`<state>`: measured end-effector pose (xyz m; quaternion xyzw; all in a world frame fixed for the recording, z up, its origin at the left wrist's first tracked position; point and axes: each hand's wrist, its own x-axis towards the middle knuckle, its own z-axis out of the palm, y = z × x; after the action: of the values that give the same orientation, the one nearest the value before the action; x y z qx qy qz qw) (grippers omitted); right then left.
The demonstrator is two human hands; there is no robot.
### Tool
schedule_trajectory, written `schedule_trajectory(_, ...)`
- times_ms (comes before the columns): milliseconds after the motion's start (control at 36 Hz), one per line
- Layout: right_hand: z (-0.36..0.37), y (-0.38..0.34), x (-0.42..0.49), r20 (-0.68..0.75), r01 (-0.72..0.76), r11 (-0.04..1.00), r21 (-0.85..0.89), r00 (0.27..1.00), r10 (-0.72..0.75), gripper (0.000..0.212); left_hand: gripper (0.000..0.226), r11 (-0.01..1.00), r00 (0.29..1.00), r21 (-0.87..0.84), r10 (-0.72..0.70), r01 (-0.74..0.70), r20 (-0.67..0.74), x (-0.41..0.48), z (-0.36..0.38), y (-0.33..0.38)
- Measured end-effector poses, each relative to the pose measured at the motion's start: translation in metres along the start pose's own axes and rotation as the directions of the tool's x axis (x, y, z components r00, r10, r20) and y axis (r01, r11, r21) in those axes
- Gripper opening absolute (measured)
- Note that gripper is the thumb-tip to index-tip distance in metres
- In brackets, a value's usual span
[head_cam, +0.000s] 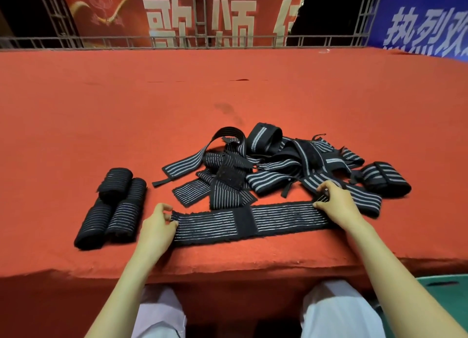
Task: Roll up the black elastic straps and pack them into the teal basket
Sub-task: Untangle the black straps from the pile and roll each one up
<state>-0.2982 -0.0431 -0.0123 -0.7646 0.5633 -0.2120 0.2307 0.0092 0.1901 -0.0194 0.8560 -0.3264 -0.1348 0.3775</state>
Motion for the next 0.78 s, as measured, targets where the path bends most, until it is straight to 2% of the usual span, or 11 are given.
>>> schedule_trajectory(111, 0.005, -0.002, -0.003, -0.032, 0.033, 0.985, -0.169, 0.999, -0.039, 0.037, 0.027, 1.000, 1.000, 0.018, 0.000, 0.000, -0.012, 0.001, 0.002, -0.002)
schedule_trajectory(194, 0.016, -0.005, -0.010, -0.125, 0.118, 0.900, -0.419, 0.975, -0.186, 0.039, 0.026, 1.000, 1.000, 0.030, 0.002, -0.002, -0.025, 0.000, 0.003, -0.003)
schedule_trajectory(250, 0.027, -0.010, -0.016, -0.171, 0.187, 0.860, -0.475, 0.939, -0.299, 0.036, 0.026, 1.000, 0.999, 0.027, 0.011, -0.010, -0.035, -0.001, 0.004, -0.003)
schedule_trajectory(306, 0.039, -0.020, -0.024, -0.179, 0.269, 0.860, -0.432, 0.910, -0.375, 0.031, 0.026, 1.000, 0.999, 0.017, 0.013, -0.012, -0.041, -0.001, 0.005, -0.003)
schedule_trajectory(389, 0.061, -0.043, -0.042, -0.073, 0.432, 0.856, -0.284, 0.880, -0.469, 0.019, 0.025, 1.000, 0.999, 0.011, 0.013, -0.012, -0.043, -0.001, 0.005, -0.003)
schedule_trajectory(500, 0.093, -0.076, -0.064, -0.034, 0.652, 0.756, -0.066, 0.755, -0.655, 0.004, 0.026, 1.000, 0.999, -0.006, 0.013, -0.013, -0.037, -0.003, 0.006, -0.003)
schedule_trajectory(611, 0.114, -0.113, -0.079, 0.066, 0.734, 0.669, 0.115, 0.666, -0.743, 0.025, 0.026, 1.000, 1.000, -0.021, 0.015, -0.015, -0.025, -0.005, 0.004, -0.003)
schedule_trajectory(778, 0.133, -0.136, -0.082, 0.245, 0.786, 0.600, 0.147, 0.559, -0.792, 0.033, 0.027, 0.997, 0.999, -0.071, -0.006, 0.002, -0.043, -0.009, 0.004, -0.002)
